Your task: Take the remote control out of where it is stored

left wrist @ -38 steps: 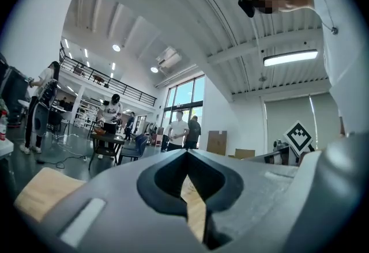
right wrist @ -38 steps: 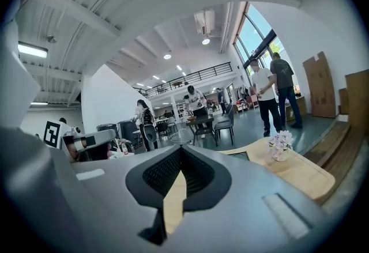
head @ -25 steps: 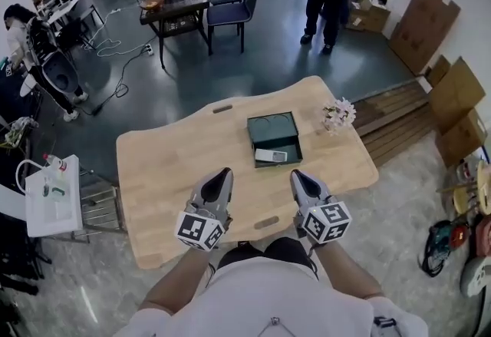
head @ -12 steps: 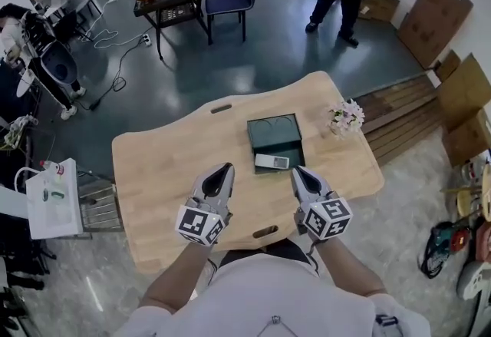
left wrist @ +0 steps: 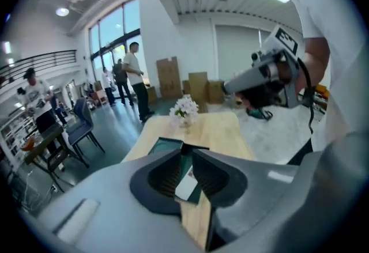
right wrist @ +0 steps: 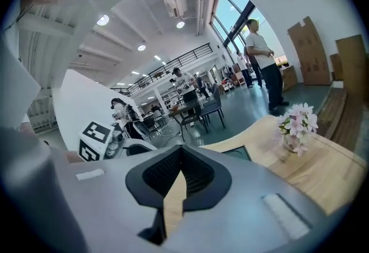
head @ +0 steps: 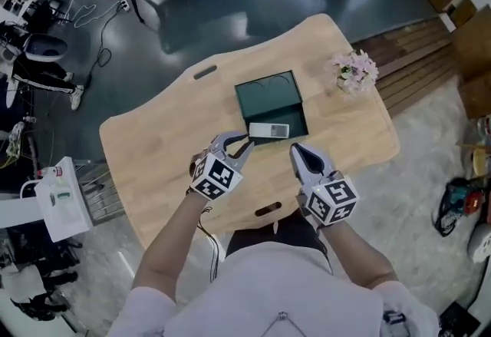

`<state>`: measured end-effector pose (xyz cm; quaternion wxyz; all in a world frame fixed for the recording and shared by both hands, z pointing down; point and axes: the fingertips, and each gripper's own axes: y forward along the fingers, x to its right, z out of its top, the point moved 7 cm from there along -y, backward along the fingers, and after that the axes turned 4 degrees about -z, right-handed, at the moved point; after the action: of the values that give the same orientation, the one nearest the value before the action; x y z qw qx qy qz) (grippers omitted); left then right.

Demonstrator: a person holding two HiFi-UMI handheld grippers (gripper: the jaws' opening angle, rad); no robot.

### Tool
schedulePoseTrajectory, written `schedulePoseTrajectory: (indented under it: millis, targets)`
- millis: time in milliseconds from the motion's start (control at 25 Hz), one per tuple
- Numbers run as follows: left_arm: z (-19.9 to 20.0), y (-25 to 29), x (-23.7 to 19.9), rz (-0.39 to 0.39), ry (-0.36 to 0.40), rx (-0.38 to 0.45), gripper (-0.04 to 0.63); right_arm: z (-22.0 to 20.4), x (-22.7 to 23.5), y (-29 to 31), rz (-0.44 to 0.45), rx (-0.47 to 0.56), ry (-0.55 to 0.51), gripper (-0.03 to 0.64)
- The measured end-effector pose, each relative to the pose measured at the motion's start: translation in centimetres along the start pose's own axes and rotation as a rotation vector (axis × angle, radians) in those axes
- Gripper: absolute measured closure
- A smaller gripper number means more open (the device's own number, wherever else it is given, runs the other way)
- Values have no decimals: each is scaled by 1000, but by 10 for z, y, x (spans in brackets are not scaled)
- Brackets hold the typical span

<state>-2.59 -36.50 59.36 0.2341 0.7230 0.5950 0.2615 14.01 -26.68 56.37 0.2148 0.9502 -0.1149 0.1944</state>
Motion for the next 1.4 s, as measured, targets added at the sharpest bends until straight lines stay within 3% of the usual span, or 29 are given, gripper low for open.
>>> schedulePoseTrajectory:
  millis: [360, 520, 640, 840, 960, 1400]
  targets:
    - [-81, 158, -11, -246, 302, -451, 443, -35, 76, 4, -83, -41, 83, 589]
    - [-110, 199, -9, -328, 413, -576, 416, -48, 106, -4, -122, -48, 98, 589]
    - [-118, 218, -8, -349, 481, -625, 393, -57, 122, -11, -147, -55, 121, 589]
    - [-134, 234, -5, -371, 526, -717, 349, -66, 133, -15, -161, -63, 142, 589]
    - [-141, 242, -3, -376, 531, -752, 324, -65, 133, -15, -154, -58, 128, 589]
    - [-148, 258, -1, -383, 545, -799, 324, -76, 133, -11, -156, -95, 138, 589]
